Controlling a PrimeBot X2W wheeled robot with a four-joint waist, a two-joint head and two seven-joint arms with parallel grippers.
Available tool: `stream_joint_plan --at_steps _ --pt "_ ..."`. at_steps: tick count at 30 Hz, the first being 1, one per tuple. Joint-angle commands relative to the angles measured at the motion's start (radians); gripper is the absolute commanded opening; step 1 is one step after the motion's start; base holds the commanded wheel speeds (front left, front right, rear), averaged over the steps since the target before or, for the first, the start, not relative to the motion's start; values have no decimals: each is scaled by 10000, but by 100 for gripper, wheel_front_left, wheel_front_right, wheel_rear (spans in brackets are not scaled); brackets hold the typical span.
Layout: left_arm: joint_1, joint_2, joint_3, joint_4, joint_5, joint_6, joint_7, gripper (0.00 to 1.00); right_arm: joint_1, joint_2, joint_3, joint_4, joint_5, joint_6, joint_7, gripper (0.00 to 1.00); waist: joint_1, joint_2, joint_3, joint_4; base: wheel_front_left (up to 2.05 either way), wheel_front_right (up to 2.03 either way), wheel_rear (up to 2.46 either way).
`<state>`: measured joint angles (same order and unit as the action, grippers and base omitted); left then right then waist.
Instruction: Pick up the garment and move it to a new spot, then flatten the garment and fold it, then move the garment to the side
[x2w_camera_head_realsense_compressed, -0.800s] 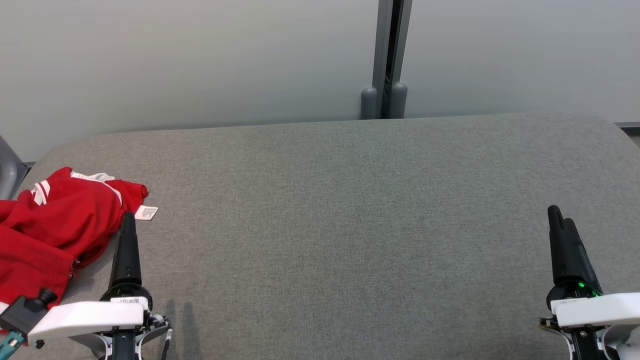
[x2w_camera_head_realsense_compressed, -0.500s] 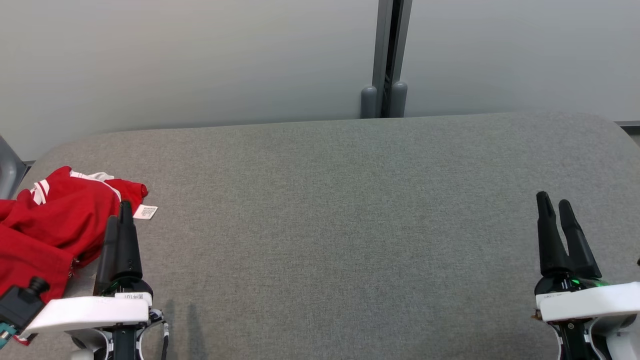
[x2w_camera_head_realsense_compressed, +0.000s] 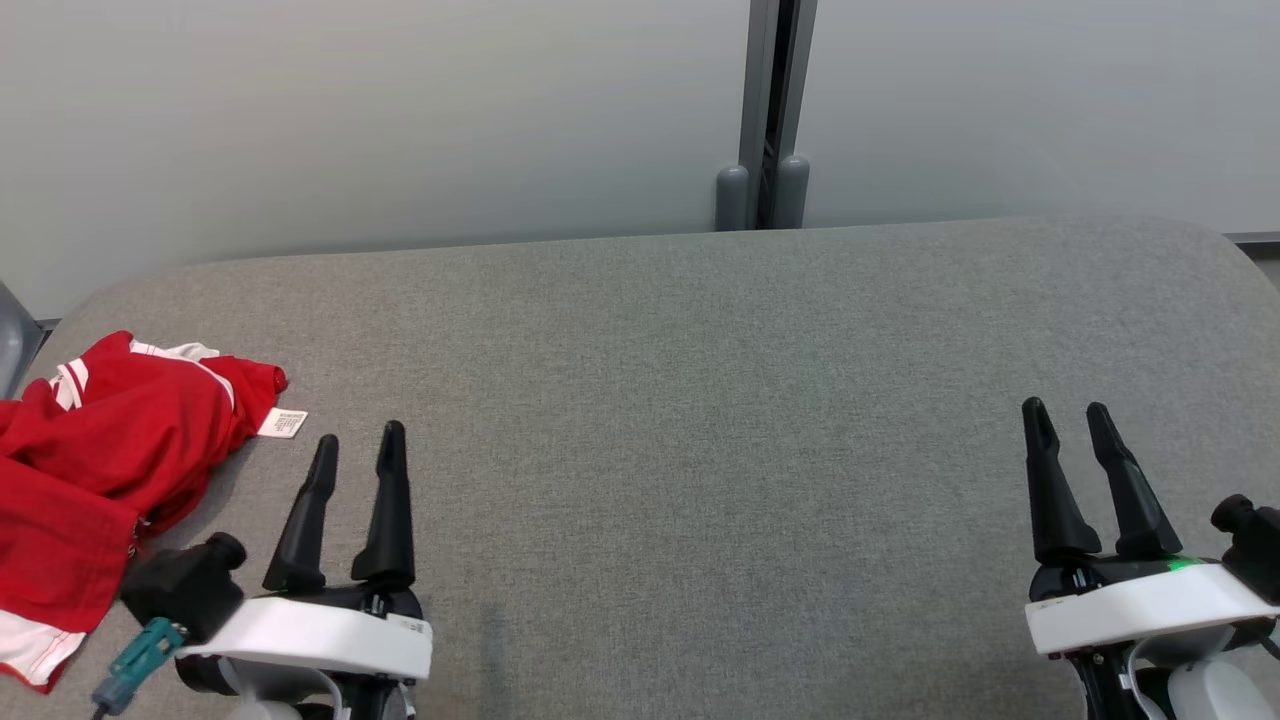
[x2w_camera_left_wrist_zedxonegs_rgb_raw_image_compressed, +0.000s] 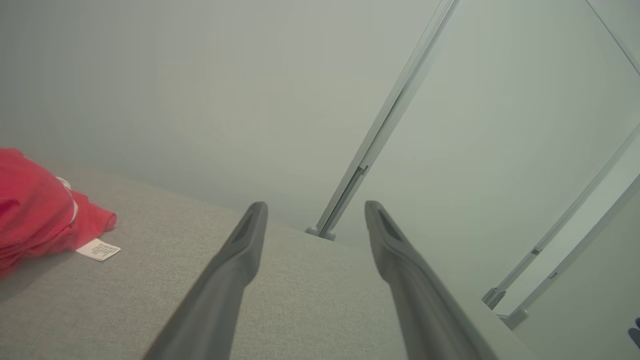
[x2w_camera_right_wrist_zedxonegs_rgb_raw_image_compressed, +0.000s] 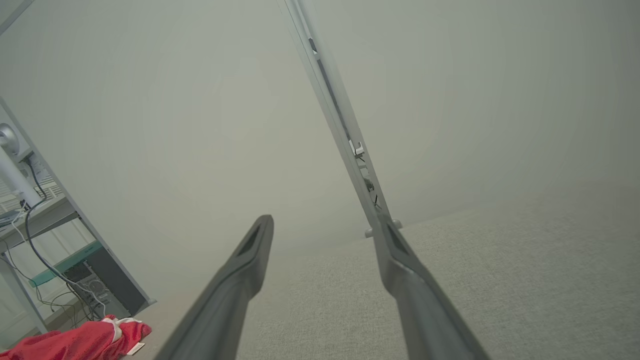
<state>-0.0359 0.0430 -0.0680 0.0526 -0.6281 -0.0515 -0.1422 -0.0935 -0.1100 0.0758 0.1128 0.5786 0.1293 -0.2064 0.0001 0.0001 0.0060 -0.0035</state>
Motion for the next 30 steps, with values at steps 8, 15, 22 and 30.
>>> stream_joint_plan --at_steps 8,15,22,30 --pt "39 140 -912 473 2144 912 -254 100 -347 58 136 552 -1512 15 -174 100 0 -1 15 -47 0 0 0" --pt "-58 319 -1295 816 2794 1545 -412 100 -415 150 89 842 -2093 15 -243 100 0 -1 7 -90 0 0 0" --pt "-39 329 -1402 875 3177 1785 -564 100 -497 234 31 1185 -2553 16 -305 100 0 -1 -1 -102 0 0 0" --pt "28 297 -1468 1054 3780 1668 -732 100 -669 315 86 1559 -3141 18 -371 100 -1 -1 7 -105 0 0 0"
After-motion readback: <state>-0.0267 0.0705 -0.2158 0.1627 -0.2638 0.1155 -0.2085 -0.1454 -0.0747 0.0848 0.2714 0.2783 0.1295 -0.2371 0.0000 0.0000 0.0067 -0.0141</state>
